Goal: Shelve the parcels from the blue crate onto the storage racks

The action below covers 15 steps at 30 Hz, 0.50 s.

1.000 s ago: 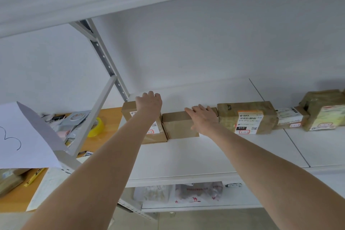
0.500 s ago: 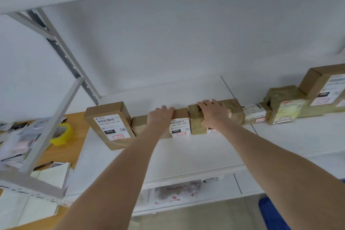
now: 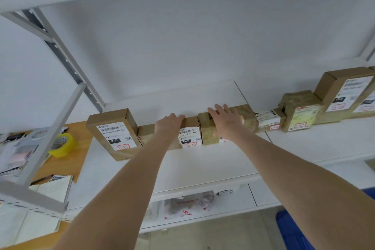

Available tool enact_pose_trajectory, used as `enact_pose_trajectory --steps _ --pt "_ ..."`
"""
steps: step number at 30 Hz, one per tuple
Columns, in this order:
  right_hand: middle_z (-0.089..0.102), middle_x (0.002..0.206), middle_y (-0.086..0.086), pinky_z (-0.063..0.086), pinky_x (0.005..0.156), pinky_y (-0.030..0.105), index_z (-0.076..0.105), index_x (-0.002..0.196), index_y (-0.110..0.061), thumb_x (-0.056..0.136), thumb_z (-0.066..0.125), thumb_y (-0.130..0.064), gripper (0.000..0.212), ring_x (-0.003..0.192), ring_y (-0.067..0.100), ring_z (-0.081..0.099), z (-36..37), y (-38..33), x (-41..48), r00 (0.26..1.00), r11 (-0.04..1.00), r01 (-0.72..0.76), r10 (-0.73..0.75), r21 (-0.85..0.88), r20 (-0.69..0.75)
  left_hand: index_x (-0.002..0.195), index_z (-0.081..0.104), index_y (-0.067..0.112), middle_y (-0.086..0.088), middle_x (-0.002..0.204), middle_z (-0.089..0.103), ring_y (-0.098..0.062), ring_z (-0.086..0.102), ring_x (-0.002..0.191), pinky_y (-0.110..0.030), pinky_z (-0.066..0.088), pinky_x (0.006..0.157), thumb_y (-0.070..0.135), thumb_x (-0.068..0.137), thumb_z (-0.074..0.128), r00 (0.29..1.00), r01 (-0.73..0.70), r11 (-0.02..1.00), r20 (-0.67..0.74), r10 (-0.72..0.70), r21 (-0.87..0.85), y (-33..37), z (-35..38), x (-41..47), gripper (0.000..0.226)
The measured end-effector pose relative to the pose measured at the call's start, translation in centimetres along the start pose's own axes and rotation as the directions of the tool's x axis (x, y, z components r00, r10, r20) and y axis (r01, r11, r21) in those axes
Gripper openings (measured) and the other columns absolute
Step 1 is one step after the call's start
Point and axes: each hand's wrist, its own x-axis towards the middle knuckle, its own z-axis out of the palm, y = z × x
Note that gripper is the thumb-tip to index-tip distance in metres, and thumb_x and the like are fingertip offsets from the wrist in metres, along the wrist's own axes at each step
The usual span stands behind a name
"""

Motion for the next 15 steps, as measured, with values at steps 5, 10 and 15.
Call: enact_pose_trajectory --steps 5,10,15 --pt "0.000 0.160 0.004 0.012 0.117 0.050 0.002 0.152 -0.023 0.085 0.069 -0.026 0.095 0.147 0.032 0.001 -0.5 -0.1 -1.3 0.999 1.000 -0.015 0.015 -0.011 -0.036 0.150 0.012 0.028 -0.005 0.145 0.032 -0.024 0.035 0.133 -0.039 0.046 0.096 0.000 0.090 0.046 1.000 -0.014 1.000 -0.006 0.014 -0.018 0.2 0.2 -0.7 0.075" --pt "0.006 0.159 0.007 0.017 0.115 0.050 0.007 0.151 -0.021 0.087 0.064 -0.020 0.086 0.146 0.031 0.010 -0.9 -0.4 -3.8 0.996 1.000 -0.020 0.021 0.018 -0.086 0.150 0.011 0.021 -0.006 0.149 0.026 -0.024 0.031 0.136 -0.036 0.041 0.099 -0.002 0.085 0.050 0.990 -0.049 0.999 -0.134 0.052 0.022 1.6 -0.9 -1.7 0.079" --pt "0.015 0.156 0.008 0.030 0.111 0.041 0.014 0.150 -0.020 0.088 0.061 -0.015 0.078 0.142 0.028 0.022 -2.5 0.4 -5.9 0.980 0.998 0.007 0.005 0.062 -0.200 0.145 0.022 0.016 -0.006 0.144 0.031 -0.022 0.036 0.132 -0.034 0.045 0.094 0.004 0.086 0.054 0.971 -0.084 0.996 -0.224 0.084 0.010 4.3 -1.7 -3.2 0.068"
